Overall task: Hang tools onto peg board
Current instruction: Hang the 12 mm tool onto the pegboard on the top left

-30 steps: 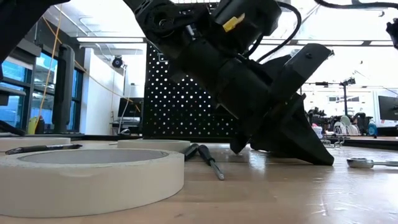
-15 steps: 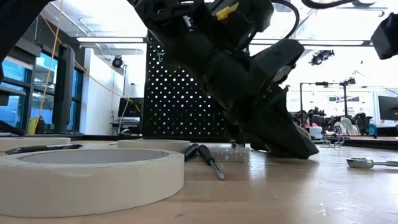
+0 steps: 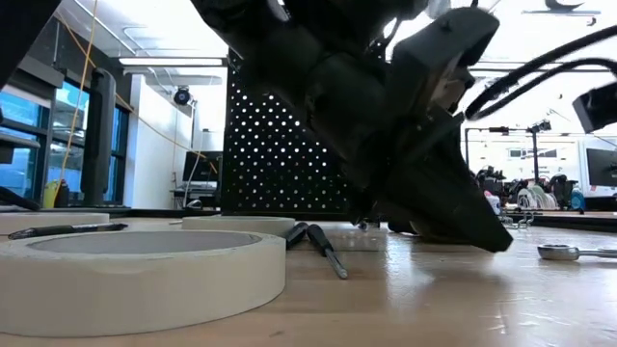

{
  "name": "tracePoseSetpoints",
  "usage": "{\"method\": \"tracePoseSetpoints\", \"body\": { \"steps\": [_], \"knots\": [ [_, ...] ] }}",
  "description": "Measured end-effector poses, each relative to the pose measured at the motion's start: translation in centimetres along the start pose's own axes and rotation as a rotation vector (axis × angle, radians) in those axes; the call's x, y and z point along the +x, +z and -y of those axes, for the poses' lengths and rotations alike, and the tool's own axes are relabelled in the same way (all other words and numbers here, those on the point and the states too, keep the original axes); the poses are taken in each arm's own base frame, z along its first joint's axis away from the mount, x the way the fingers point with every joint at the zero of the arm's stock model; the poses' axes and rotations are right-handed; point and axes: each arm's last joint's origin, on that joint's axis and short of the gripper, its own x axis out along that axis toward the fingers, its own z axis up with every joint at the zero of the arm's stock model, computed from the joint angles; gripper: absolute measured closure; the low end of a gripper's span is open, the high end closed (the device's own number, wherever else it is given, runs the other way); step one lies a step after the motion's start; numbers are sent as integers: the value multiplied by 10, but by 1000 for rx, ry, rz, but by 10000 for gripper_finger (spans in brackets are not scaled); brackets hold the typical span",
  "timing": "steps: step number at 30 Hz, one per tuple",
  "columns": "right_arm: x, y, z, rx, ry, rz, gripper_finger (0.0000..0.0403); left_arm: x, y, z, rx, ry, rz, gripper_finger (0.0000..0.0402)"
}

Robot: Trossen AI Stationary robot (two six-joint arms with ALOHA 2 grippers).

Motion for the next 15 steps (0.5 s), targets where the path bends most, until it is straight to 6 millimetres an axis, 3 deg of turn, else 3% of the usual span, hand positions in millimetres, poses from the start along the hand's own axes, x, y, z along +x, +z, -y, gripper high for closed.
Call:
{"method": "tracePoseSetpoints", "body": {
  "steps": [7, 15],
  "knots": [
    [13, 6, -9, 73, 12, 6, 402, 0, -6, 6, 8, 8, -32, 401],
    [9, 10, -16, 112, 61, 18, 402, -6, -7, 6, 14, 14, -86, 401]
  ]
}}
